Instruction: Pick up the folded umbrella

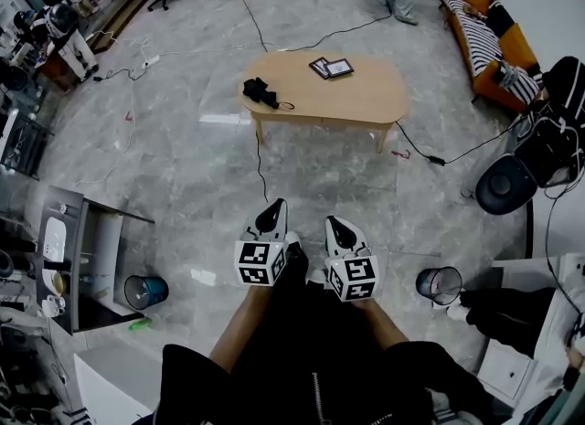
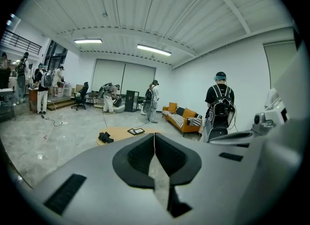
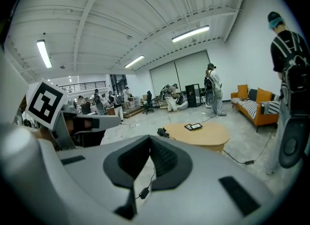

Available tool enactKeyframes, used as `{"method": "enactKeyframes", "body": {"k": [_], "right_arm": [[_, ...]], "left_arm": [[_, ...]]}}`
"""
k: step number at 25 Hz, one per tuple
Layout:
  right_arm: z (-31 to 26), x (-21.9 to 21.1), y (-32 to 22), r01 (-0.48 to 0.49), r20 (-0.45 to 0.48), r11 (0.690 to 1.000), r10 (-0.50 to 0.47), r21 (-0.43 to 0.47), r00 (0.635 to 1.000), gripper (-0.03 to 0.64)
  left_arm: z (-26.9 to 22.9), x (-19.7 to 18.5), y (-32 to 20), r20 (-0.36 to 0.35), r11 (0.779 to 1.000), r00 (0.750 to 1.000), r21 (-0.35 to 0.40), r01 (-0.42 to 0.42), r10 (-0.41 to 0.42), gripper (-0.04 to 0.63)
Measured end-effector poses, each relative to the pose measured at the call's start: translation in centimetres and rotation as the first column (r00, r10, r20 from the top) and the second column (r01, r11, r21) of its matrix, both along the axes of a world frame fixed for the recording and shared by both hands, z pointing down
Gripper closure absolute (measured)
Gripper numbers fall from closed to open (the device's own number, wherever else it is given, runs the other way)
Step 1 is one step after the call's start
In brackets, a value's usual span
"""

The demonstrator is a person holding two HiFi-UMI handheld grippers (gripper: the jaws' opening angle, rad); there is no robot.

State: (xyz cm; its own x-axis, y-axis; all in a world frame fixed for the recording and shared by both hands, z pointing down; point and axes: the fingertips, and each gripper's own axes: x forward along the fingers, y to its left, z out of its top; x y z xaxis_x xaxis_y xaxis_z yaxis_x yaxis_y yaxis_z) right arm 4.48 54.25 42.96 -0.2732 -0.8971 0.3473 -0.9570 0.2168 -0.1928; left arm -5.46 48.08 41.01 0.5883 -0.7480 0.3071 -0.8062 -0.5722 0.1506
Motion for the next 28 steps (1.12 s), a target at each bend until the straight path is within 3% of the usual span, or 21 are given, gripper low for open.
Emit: {"method": "enactKeyframes", "body": {"k": [12, 28], "right_arm": [[0.8, 0.5, -6.0, -0.009, -0.009, 1.0, 0.009, -0.029, 1.0, 0.606], [0.4, -2.0, -16.8, -0.018, -0.046, 0.999, 0.017, -0.039, 0.999, 0.606]], "left_arm": [[1.1, 1.5, -5.8, 0.001, 0.999, 0.999, -0.013, -0.036, 0.036, 0.58], [1.0, -0.5, -16.6, -0.025, 0.998, 0.998, -0.019, -0.053, 0.052, 0.58]]}}
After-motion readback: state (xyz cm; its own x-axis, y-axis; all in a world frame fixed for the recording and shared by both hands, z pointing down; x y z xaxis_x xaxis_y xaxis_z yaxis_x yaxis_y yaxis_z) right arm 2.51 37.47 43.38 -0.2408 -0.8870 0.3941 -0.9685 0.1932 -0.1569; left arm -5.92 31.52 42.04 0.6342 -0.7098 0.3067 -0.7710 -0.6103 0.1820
